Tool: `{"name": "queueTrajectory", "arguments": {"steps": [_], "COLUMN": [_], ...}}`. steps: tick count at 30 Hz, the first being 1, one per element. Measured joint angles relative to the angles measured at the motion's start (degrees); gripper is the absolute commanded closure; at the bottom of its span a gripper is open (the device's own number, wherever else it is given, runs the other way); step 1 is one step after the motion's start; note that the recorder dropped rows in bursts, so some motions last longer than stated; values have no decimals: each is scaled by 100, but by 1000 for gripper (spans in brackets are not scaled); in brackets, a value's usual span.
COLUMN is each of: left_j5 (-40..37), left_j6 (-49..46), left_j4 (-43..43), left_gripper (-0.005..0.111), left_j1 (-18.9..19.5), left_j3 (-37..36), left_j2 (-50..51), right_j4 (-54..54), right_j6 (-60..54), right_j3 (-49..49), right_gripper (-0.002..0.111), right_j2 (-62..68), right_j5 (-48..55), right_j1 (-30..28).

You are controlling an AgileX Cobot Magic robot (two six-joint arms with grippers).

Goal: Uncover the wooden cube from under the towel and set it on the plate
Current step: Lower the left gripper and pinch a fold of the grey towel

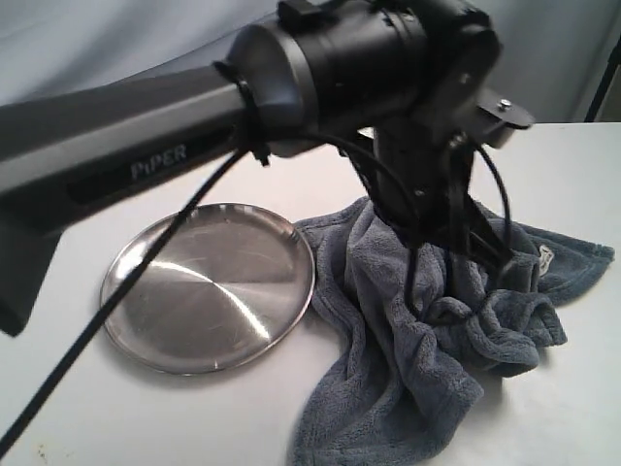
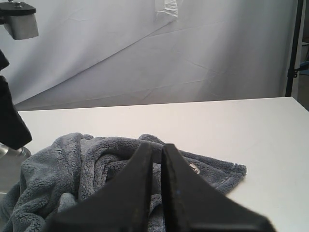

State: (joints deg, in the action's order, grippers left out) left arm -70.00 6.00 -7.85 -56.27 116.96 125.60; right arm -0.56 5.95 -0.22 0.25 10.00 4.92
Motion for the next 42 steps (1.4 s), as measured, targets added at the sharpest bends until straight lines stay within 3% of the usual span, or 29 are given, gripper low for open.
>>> {"name": "queueTrajectory", "arguments": {"steps": [4,9,11,14,23,32,34,42], "left_j5": [0,0,0,0,0,0,0,0], "left_j6": [715,1103,1116,1119,1130,931,923,923], "left_j4": [-519,-937,-895,-600,403,604,645,657], "left_gripper": [87,41,33,29,29,32,41,98], "left_j1": [-371,-371,-371,-371,-371,-371,-371,-371], "left_j3": [0,0,0,0,10,10,10,10], "left_j2": [0,0,0,78,419,475,475,376], "right_j4": [0,0,0,0,0,0,0,0], "right_j6": [0,0,0,0,0,0,0,0], "right_j3": [0,0,0,0,0,0,0,0], "right_gripper": [101,101,101,101,101,101,101,101], "right_j2": [0,0,0,0,0,0,0,0], "right_j5": [0,0,0,0,0,0,0,0], "right_j1": [0,0,0,0,0,0,0,0]}}
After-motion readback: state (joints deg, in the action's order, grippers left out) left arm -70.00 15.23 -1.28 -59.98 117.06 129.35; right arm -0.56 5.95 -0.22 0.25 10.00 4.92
